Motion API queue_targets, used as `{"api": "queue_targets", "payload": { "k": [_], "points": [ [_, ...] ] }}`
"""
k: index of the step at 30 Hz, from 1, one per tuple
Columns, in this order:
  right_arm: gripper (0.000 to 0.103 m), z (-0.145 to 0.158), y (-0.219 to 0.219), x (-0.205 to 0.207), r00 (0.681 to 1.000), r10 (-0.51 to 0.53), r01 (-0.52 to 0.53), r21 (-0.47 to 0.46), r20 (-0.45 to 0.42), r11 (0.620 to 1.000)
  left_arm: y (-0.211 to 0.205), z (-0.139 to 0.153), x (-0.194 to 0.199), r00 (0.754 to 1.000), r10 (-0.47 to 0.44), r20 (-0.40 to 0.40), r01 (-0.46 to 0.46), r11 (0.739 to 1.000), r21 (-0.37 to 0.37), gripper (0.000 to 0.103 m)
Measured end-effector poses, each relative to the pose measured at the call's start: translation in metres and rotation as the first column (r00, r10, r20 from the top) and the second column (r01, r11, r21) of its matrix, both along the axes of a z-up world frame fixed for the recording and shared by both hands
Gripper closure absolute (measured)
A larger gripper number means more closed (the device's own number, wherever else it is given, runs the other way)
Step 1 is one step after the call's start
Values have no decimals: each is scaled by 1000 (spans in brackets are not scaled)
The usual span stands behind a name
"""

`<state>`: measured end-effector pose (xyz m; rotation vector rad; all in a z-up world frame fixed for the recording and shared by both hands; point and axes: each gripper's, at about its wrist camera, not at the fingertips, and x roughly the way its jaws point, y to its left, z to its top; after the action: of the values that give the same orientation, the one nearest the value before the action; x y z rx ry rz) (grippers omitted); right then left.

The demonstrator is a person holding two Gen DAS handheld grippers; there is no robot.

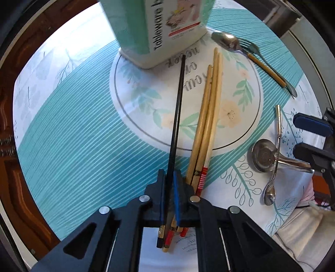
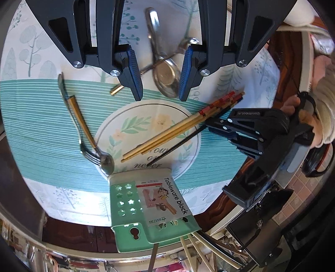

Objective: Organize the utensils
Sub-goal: 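Grasp a wooden chopstick with the right tool while the left tool holds the black one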

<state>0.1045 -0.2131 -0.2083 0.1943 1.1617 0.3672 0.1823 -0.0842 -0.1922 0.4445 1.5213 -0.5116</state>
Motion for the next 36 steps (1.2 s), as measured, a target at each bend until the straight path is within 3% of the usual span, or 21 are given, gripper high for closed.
{"api": "queue_targets", "payload": {
  "k": [6,13,19,26,30,32,36],
  "points": [
    [66,-4,24,34,994,-22,32,99,-104,995,26,-1,-1,990,143,-22,-143,990,-19,99],
    [77,-31,45,83,949,-145,207,206,-281,956,58,0,7,957,287,-46,-290,954,-76,99],
    [78,-48,65,102,904,-239,287,91,-355,953,76,0,6,942,333,-47,-336,937,-95,99],
    [78,-55,104,108,918,-263,235,-127,-297,964,103,-5,-8,928,369,-54,-373,923,-91,99],
    [79,-54,134,114,949,-202,125,-298,-243,946,112,-6,-11,925,378,-42,-380,923,-58,99],
    [83,-54,154,111,971,-114,25,-385,-209,922,117,-7,-13,927,372,-42,-374,926,-44,99],
    [90,-53,160,108,977,-8,-75,-377,-214,923,117,-8,-15,934,355,-38,-356,934,-21,99]
  ]
}}
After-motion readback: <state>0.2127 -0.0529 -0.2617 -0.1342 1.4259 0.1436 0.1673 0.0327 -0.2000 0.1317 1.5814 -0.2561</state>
